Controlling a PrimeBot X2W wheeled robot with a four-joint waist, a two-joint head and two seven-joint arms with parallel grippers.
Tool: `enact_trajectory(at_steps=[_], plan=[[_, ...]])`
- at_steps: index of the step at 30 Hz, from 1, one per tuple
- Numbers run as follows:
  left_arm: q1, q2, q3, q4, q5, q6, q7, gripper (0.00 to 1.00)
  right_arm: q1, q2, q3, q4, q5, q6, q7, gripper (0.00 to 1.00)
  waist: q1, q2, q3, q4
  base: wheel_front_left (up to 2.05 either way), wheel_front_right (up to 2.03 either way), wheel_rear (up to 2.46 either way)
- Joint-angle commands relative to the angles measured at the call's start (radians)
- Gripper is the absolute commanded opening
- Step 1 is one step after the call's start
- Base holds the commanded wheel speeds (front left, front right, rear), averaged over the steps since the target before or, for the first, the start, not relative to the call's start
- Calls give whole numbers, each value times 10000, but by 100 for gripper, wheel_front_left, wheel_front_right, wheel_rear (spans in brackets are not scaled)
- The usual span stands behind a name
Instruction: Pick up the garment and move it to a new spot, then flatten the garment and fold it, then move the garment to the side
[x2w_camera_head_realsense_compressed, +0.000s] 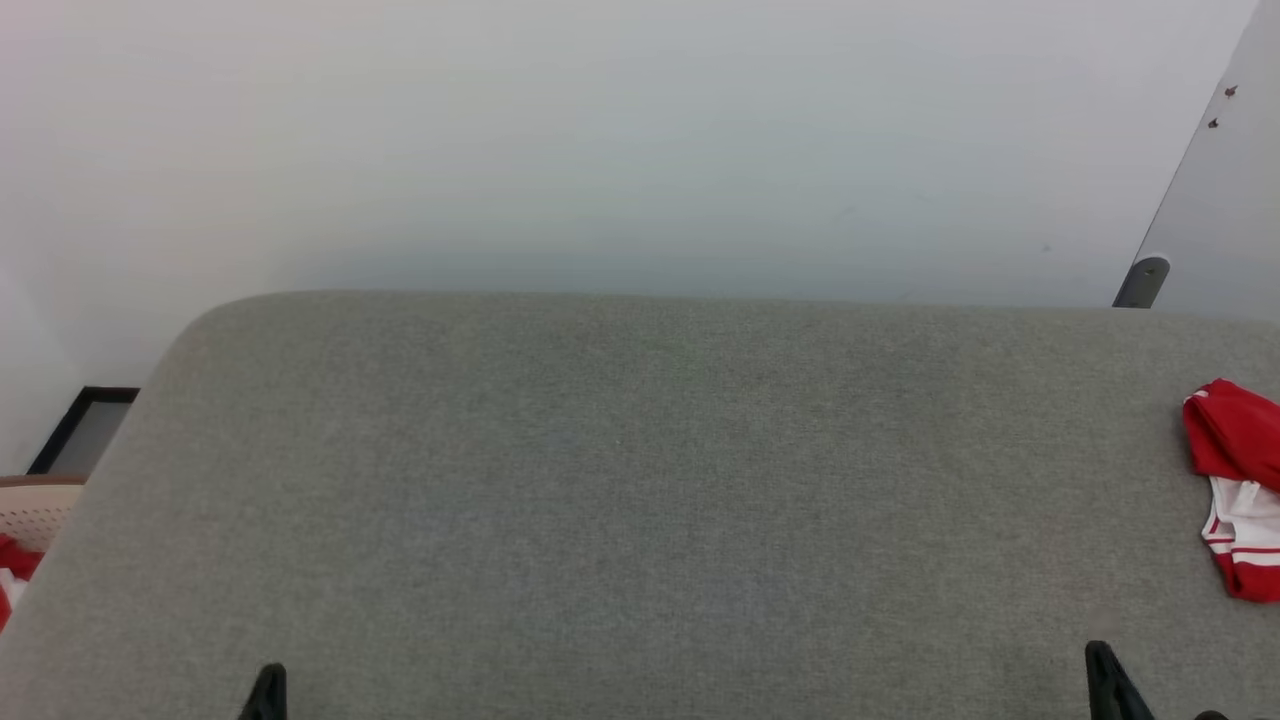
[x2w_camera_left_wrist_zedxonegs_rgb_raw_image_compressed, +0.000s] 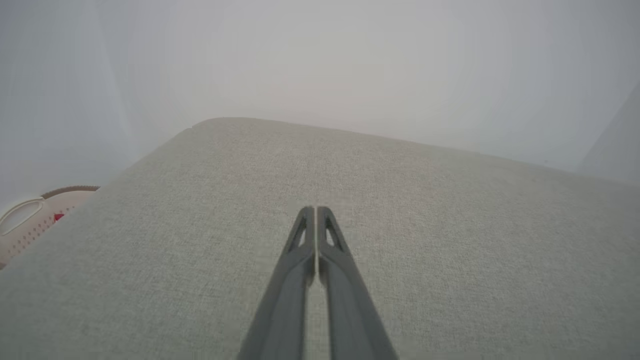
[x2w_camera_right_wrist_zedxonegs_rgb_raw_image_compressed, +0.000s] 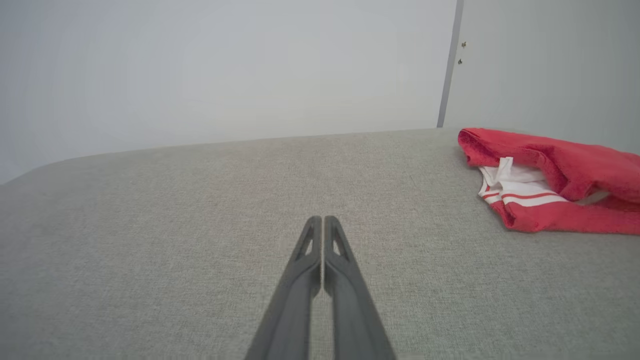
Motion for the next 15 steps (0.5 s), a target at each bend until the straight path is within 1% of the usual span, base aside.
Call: enact_trajectory(at_steps=[1, 15], plan=[[-212, 82, 66, -104, -321, -3, 71, 0, -180, -22, -72, -79, 337, 0, 81, 0, 0, -1, 9, -10, 0, 0, 0], [-771, -225, 84, 37, -2651, -18, 739, 0, -623, -25, -39, -48, 3026, -1, 712, 0, 0, -1, 102, -120, 0, 0, 0]])
